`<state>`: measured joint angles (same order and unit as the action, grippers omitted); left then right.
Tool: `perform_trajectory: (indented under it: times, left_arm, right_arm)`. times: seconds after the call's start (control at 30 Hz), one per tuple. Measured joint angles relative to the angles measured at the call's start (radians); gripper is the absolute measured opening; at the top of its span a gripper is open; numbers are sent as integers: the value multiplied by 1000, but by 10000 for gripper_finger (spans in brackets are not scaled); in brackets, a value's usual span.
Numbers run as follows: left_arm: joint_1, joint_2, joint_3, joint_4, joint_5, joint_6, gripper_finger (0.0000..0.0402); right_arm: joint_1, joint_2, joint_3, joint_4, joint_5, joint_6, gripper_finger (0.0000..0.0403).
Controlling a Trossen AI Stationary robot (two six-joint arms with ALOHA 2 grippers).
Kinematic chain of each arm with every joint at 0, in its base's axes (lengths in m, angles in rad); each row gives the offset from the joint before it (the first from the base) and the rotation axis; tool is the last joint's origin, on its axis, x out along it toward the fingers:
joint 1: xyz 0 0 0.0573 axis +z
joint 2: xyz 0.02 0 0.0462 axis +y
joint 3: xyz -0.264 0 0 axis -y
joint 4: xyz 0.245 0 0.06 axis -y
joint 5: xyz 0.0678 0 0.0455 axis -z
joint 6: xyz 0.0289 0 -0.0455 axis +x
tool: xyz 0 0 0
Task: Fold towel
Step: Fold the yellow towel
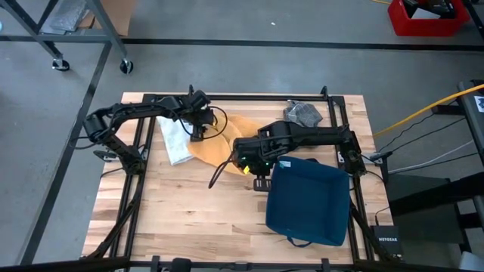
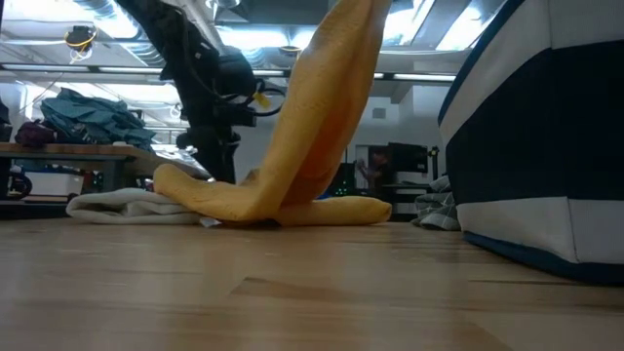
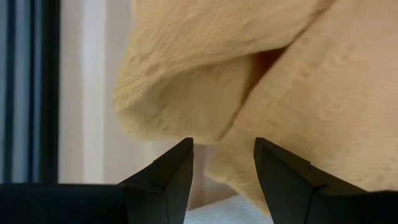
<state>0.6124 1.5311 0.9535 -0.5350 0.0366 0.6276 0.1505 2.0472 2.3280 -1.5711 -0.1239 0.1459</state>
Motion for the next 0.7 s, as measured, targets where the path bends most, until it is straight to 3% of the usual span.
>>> perform_trajectory:
  times: [0.2,0.7]
  left_arm:
    - [40,0,0,-3,86,32,162]
    - [51,121,0,-53,103,32,160]
  right_arm:
    - [0,0,0,0,0,0,8]
    - [0,0,0,0,0,-1,10]
